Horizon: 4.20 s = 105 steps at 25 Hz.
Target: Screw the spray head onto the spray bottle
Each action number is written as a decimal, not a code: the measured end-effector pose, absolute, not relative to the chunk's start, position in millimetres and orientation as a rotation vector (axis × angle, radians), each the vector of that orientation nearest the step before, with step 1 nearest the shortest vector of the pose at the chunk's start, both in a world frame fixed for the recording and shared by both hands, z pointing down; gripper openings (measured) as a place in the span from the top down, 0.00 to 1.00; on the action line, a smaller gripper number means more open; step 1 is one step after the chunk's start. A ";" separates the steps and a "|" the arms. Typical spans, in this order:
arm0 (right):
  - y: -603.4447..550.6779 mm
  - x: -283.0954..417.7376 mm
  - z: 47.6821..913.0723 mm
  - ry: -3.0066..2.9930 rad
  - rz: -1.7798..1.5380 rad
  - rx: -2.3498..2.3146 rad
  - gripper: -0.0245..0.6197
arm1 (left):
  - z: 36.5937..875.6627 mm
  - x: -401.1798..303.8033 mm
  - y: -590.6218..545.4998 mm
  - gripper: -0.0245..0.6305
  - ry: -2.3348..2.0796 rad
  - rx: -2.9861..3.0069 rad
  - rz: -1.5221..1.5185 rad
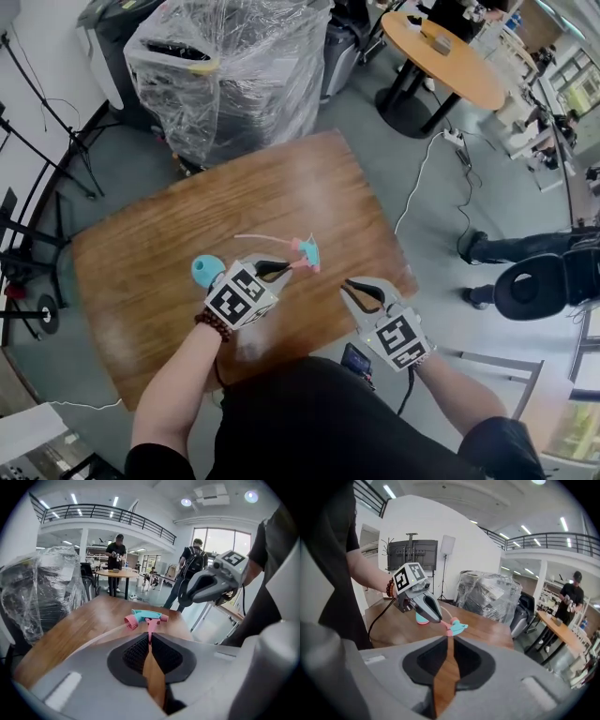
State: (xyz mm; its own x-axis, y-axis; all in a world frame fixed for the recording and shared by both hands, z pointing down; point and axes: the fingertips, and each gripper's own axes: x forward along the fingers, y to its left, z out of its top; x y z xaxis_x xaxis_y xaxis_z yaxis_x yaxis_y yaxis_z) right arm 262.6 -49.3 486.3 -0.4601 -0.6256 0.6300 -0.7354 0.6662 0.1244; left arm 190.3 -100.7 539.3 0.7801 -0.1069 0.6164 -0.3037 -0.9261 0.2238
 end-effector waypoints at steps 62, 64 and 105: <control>-64.6 142.7 417.8 -1.976 -0.396 0.351 0.78 | 642.5 10.8 -145.1 0.20 -0.972 2.544 0.850; -65.0 143.6 416.8 -1.977 -0.394 0.355 0.78 | 643.7 13.7 -147.5 0.30 -0.964 2.554 0.865; -38.9 115.3 466.2 -1.890 -0.394 0.080 0.78 | 556.0 115.0 -72.5 0.36 -0.674 2.864 1.583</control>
State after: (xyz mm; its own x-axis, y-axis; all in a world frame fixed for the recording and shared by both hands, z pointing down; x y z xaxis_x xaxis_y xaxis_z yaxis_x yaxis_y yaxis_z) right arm 115.3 -38.9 466.2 -0.3511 -0.2457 0.9035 0.1360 0.9413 0.3089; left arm 115.0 -72.5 556.0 0.4750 -0.4360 0.7644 -0.2488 -0.8997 -0.3586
